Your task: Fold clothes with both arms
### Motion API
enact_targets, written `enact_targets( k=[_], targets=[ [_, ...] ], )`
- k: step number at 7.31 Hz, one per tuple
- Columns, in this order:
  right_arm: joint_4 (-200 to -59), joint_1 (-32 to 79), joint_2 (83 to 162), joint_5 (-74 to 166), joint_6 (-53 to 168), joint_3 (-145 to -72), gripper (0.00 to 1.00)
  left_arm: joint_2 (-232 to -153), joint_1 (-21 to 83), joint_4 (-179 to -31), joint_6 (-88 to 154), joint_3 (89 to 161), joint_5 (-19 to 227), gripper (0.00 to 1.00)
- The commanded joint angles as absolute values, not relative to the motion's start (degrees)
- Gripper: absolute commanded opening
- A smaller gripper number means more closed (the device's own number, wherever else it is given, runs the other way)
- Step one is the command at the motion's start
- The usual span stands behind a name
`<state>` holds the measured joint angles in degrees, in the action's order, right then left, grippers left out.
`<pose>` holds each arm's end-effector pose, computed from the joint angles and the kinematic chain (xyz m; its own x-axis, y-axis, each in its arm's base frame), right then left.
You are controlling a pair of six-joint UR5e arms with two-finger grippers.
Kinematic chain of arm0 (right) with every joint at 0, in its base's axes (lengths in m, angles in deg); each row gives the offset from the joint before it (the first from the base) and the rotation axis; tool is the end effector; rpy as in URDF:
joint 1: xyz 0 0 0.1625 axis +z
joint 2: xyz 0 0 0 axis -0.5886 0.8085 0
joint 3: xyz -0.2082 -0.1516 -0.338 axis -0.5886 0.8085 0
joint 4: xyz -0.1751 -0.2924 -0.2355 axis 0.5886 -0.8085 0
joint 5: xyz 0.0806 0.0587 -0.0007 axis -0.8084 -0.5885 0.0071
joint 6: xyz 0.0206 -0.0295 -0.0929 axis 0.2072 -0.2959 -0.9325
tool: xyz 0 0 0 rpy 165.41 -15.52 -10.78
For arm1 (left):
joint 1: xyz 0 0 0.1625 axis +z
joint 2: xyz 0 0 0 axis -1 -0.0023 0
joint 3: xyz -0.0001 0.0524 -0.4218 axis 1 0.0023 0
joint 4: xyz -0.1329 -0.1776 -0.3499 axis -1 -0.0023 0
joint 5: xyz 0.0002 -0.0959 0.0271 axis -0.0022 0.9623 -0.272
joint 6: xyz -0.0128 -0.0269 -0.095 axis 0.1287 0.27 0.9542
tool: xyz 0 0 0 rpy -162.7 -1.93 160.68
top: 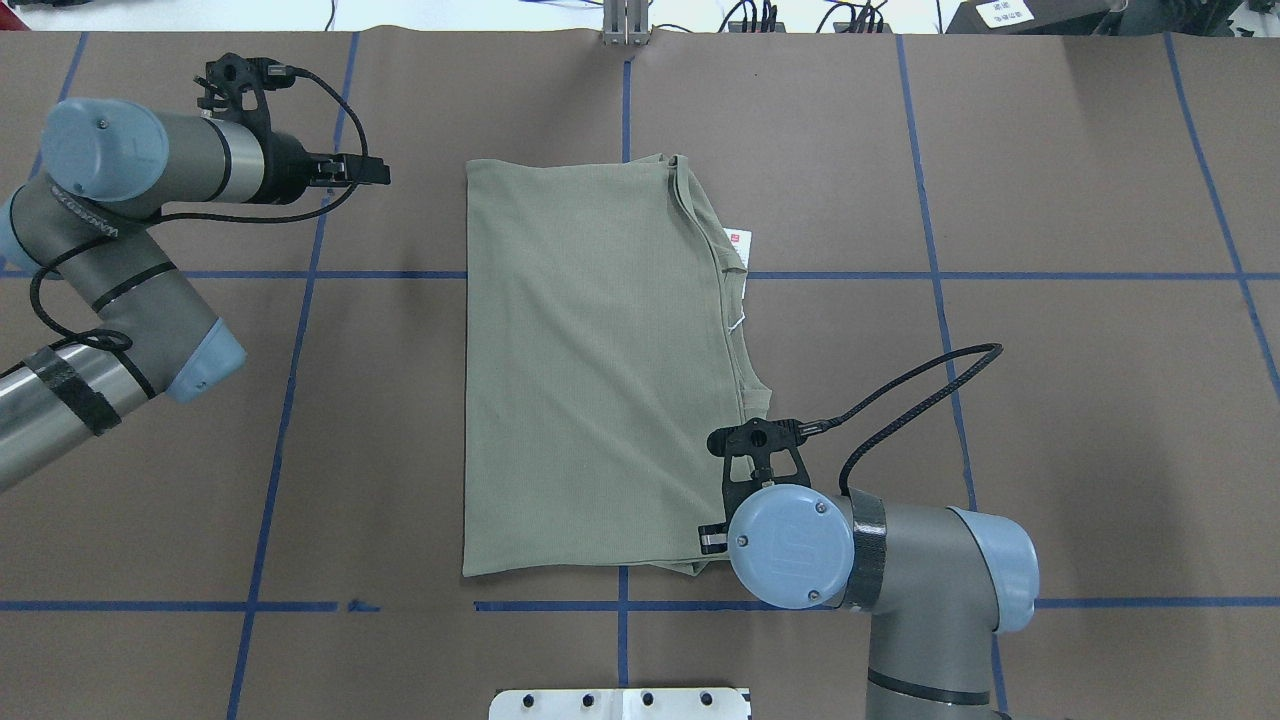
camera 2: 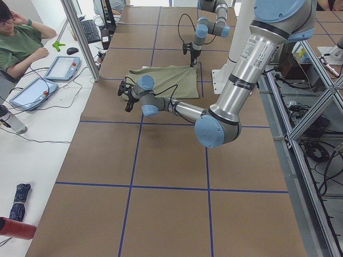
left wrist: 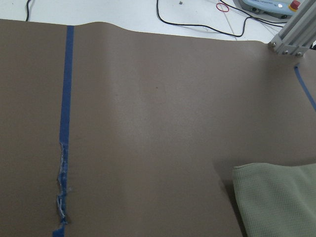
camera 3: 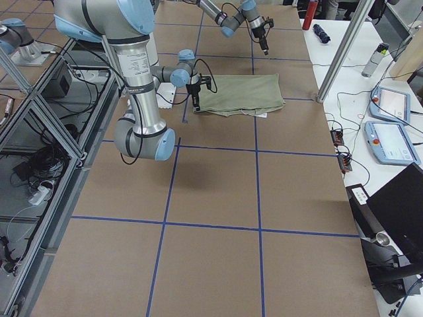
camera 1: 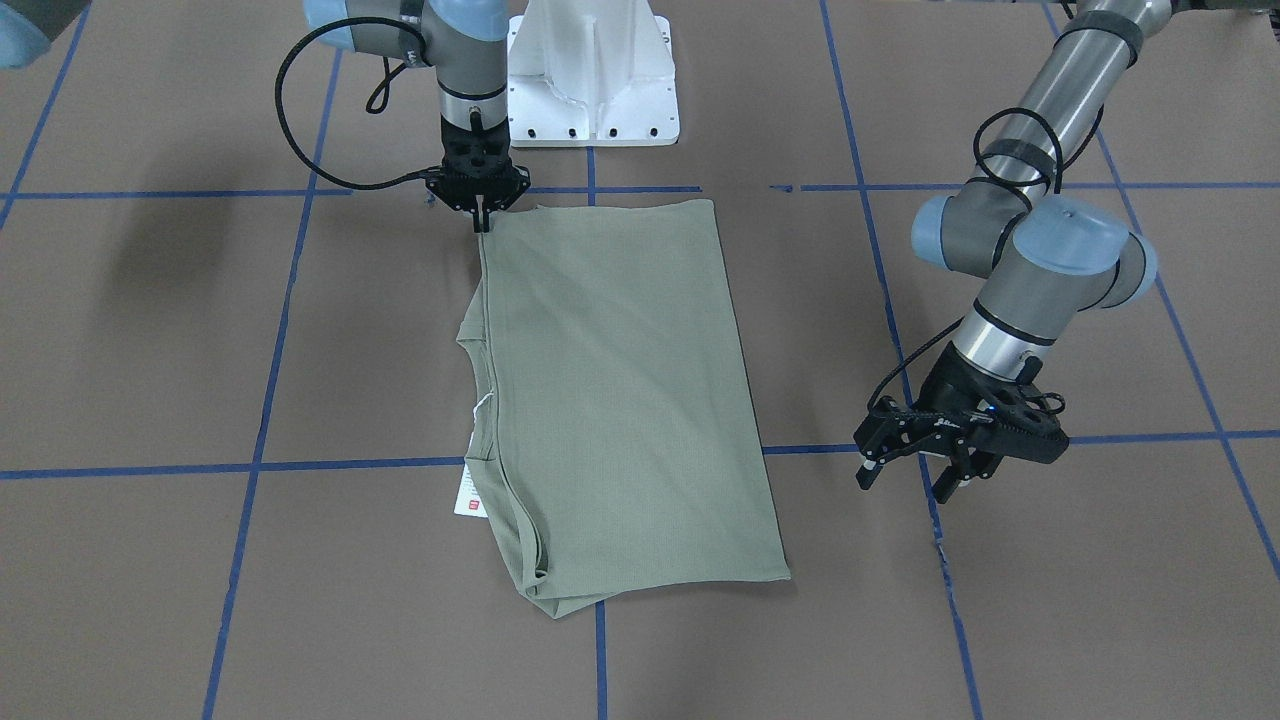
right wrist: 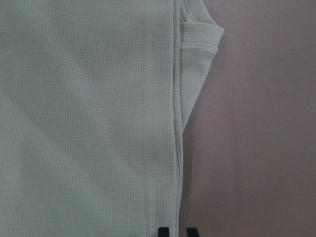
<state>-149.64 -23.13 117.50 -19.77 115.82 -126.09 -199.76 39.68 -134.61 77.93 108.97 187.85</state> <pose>-0.5504 -0.2656 0.2831 0.7983 -0.0869 0.5960 -0.0293 0.9828 0.1826 0.3676 -0.6083 0.4057 0.5055 0.1513 -0.8495 0.3827 0.8430 0.3779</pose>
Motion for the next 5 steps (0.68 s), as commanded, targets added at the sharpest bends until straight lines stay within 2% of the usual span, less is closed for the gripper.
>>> enact_targets(
  k=[1,3,5],
  targets=[
    [-148.9,-18.2,115.6,-20.6,114.4,-126.1,1.00,-199.8,39.7,-134.5,77.9,109.2,188.6,1.00],
    [-132.1,-15.4,117.7,-23.5,118.6,-126.1,1.00,-199.8,40.0,-133.9,83.8,112.9,191.2,1.00],
    [-120.9,-15.3,121.2,-22.4,134.8,-127.5,1.00,-195.9,45.0,-133.6,89.8,121.9,190.8,1.00]
  ],
)
